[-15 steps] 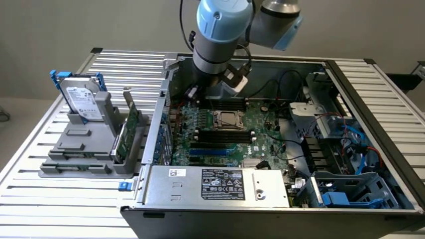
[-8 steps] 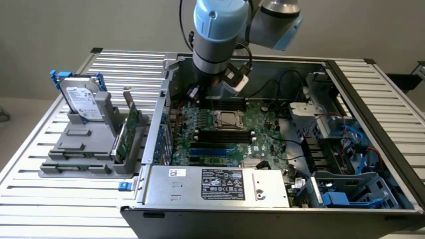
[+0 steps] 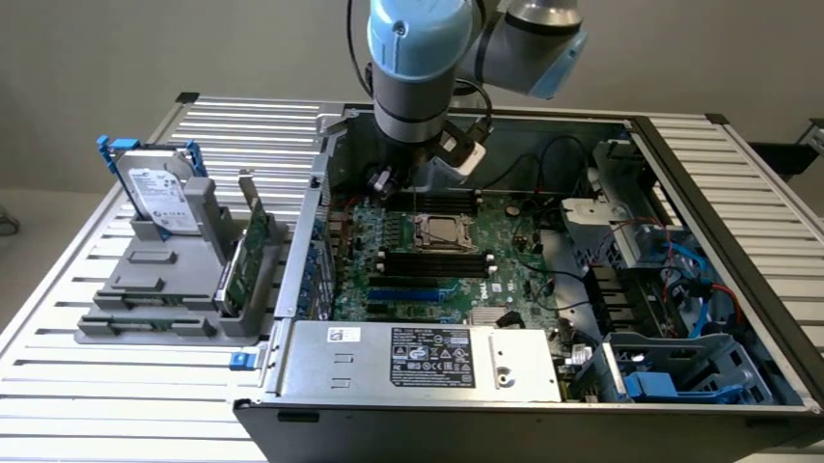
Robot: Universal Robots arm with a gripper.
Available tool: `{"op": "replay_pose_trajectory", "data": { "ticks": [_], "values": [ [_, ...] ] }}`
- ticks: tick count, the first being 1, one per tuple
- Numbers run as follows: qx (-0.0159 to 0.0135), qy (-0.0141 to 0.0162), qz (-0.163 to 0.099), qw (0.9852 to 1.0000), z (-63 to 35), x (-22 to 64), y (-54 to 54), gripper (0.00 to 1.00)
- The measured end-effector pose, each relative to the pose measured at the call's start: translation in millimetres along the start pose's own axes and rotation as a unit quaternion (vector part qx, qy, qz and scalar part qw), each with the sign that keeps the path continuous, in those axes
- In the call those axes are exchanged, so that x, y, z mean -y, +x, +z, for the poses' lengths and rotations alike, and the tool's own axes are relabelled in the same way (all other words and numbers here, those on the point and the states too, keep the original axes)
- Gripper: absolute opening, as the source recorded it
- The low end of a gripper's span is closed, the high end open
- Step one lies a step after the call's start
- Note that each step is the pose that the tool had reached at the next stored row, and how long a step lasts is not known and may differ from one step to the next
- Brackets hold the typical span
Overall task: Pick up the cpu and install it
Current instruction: 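Install the first cpu locking lever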
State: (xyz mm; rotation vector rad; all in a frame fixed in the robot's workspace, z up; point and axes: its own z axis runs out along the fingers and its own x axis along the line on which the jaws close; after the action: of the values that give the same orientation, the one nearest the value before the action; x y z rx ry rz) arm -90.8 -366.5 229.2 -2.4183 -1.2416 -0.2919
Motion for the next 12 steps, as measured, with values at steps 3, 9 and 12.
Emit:
{"op": "replay_pose_trajectory", "data": {
  "ticks": [3,9,12],
  "values": [
    [-0.0070,-0.0098,-0.003,0.9999,0.0,-1.1,0.7,0.11],
    [-0.0214,-0.0316,0.001,0.9993,0.1,-1.8,1.5,0.11],
    [-0.0276,-0.0413,0.019,0.9986,0.7,-1.9,1.3,0.11]
  ]
}}
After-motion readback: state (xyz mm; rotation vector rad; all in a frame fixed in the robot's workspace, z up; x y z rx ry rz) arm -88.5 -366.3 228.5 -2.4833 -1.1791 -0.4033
